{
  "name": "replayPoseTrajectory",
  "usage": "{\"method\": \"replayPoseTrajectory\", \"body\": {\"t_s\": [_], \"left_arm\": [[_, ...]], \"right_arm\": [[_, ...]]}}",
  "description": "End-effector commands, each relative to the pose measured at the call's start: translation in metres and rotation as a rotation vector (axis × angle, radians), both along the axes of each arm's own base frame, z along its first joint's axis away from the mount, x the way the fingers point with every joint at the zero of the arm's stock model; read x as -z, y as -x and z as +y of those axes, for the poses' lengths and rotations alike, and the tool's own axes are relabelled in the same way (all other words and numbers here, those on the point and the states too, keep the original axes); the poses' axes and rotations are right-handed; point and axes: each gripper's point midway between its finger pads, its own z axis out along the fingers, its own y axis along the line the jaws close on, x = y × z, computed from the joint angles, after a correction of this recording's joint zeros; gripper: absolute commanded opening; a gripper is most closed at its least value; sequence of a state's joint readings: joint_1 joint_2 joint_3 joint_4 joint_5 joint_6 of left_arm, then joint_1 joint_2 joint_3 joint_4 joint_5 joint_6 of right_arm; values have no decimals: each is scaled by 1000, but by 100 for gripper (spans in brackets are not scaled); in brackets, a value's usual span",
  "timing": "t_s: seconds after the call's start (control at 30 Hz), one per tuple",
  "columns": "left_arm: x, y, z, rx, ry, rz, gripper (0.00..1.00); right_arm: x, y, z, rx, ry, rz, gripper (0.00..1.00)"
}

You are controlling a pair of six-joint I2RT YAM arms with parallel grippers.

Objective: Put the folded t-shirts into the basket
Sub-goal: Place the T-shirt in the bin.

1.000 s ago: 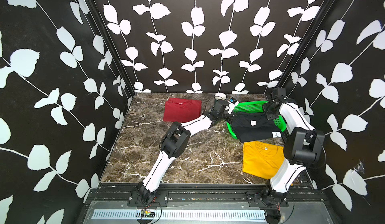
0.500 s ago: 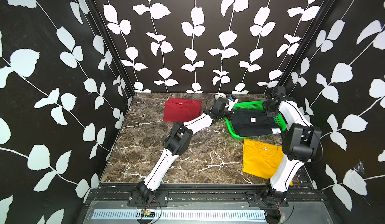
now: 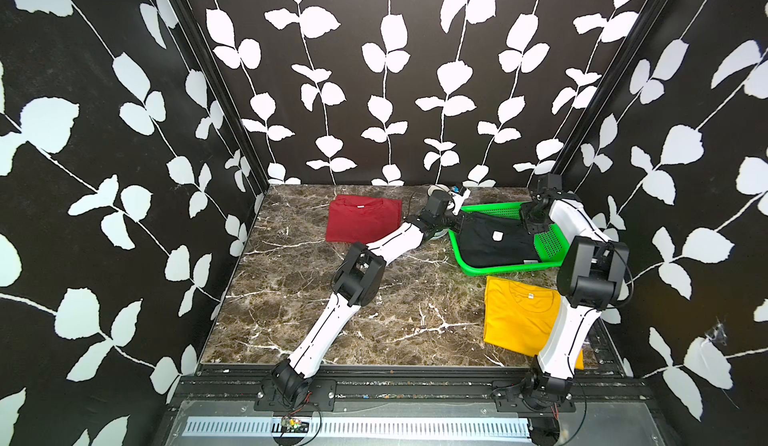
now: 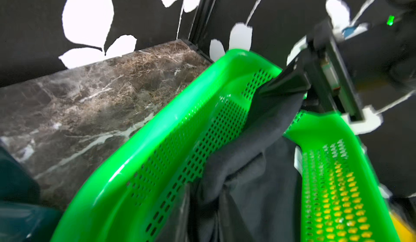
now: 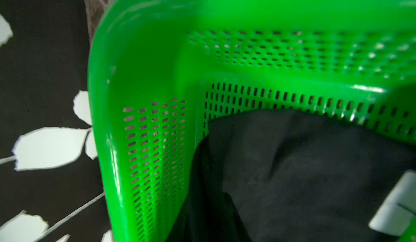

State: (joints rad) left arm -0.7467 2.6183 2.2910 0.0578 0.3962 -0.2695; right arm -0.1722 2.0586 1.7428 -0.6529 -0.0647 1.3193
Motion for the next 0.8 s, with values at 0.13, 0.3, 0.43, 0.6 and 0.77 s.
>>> {"method": "replayPoseTrajectory", "body": {"t_s": [0.13, 0.3, 0.43, 0.6, 0.77], "left_arm": [[-8, -10, 6, -12, 9, -14, 41], [-42, -2, 5, 25, 44, -73, 40], [-73, 13, 6, 54, 54, -130, 40], [-105, 45, 12, 101, 18, -213, 38], [-119, 73, 43, 82, -72, -256, 38]], "right_arm": [[-16, -15, -6, -4, 5, -65, 54], [-38, -9, -11, -9, 42, -105, 54], [-63, 7, -12, -31, 96, -134, 54], [-69, 38, -1, -149, 183, -124, 53], [-67, 56, 44, -463, 235, -124, 51]]}}
